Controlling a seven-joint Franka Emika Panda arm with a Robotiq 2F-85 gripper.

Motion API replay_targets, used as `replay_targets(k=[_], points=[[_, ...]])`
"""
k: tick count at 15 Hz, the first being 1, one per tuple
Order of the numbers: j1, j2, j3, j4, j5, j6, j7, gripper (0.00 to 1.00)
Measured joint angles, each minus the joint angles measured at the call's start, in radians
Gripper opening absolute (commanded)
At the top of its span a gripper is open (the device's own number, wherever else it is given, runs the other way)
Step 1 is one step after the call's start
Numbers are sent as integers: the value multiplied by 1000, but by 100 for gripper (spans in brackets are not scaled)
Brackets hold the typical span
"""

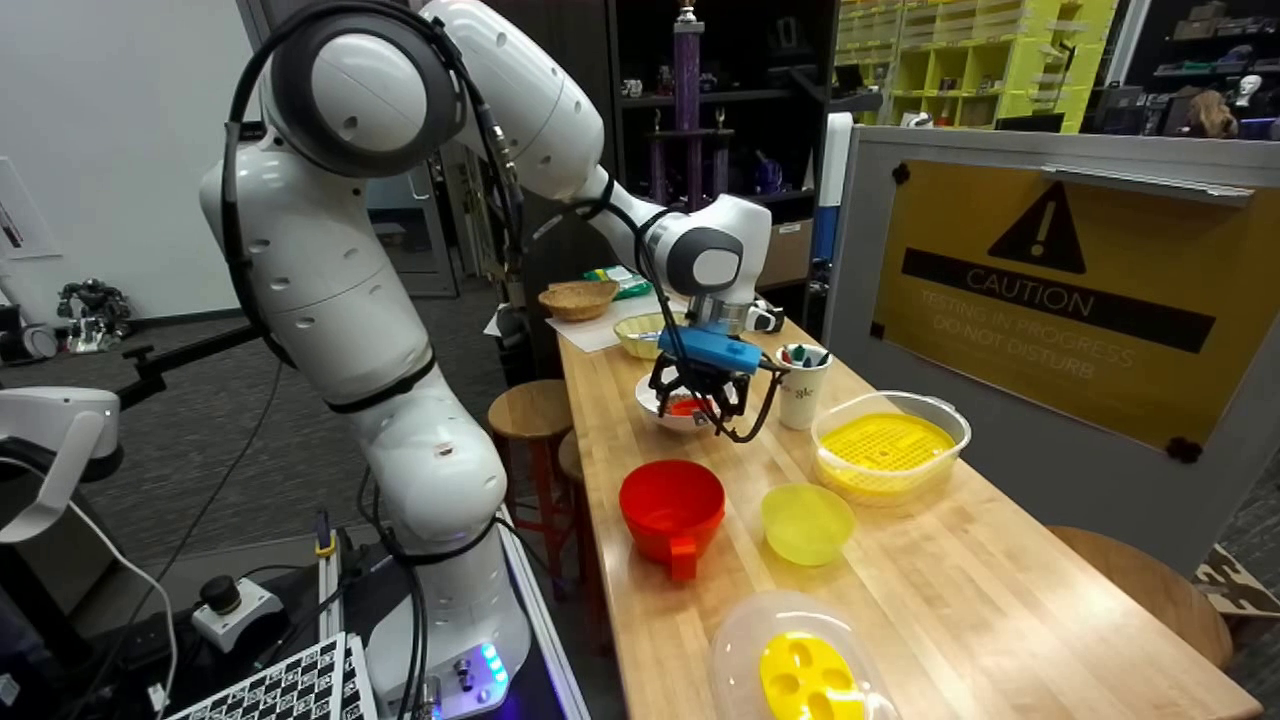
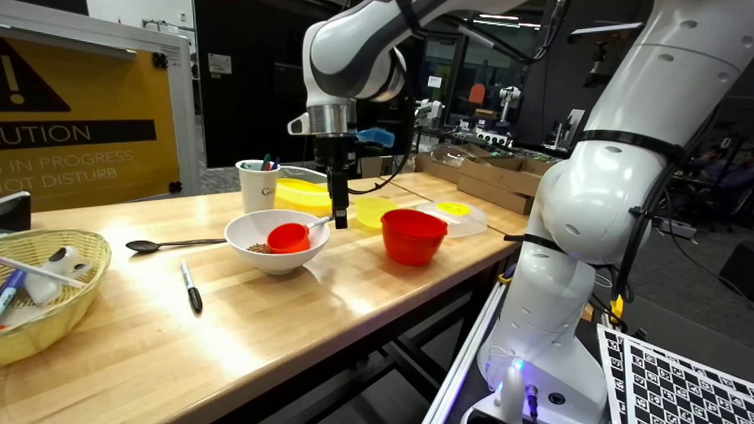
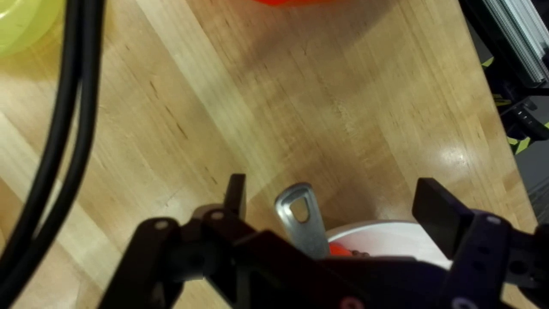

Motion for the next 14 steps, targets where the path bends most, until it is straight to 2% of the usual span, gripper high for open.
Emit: replay_targets(k=[10, 11, 12, 14], points=[[0, 10, 1, 8, 0, 11, 0, 100], [0, 11, 1, 8, 0, 11, 0, 93], [0, 13, 1, 9, 0, 11, 0, 74], [0, 19, 1, 12, 0, 11, 0, 61]])
